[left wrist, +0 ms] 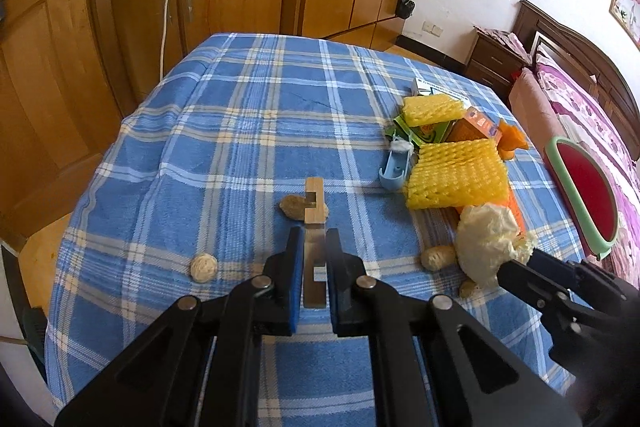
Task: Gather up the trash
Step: 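Grasp the crumpled white tissue with the right tool while the left holds the wooden piece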
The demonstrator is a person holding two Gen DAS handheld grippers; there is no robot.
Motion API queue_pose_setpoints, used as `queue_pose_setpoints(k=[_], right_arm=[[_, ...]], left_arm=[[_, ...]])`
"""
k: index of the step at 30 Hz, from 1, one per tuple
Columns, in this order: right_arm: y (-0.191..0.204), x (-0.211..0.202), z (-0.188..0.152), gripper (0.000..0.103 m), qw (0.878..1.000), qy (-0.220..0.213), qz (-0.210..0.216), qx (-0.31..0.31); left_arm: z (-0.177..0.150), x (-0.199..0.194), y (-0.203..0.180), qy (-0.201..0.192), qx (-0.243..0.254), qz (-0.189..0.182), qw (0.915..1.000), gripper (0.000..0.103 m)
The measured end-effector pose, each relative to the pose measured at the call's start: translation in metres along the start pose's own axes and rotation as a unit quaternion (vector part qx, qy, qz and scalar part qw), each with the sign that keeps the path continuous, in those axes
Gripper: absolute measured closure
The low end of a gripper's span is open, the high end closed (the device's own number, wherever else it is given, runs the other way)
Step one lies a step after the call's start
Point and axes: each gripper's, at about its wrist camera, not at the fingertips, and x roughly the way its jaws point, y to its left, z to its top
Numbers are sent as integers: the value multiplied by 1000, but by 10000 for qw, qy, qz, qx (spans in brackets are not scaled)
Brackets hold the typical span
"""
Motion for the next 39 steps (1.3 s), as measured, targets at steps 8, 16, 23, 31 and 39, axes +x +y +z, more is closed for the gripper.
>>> queue_pose_setpoints(k=[8, 16, 23, 31, 39], right_arm=[[-1, -9, -2, 94, 9997, -128, 171, -70], [-1, -42, -3, 100, 9982, -493, 325, -116], [-5, -74, 0, 101, 9951, -941, 302, -80], [-5, -74, -4, 87, 9960, -868, 150, -173], [-1, -45, -14, 75, 9989, -368, 219, -177]], left_arm=[[3, -9, -4, -93, 11, -25, 10000, 93], [8, -25, -11, -238, 6, -218, 9995, 93], [12, -36, -21, -335, 65, -351, 9988, 93], [9, -39, -22, -325, 48, -348, 9989, 93], [2, -36, -12, -246, -79, -277, 9993, 93]])
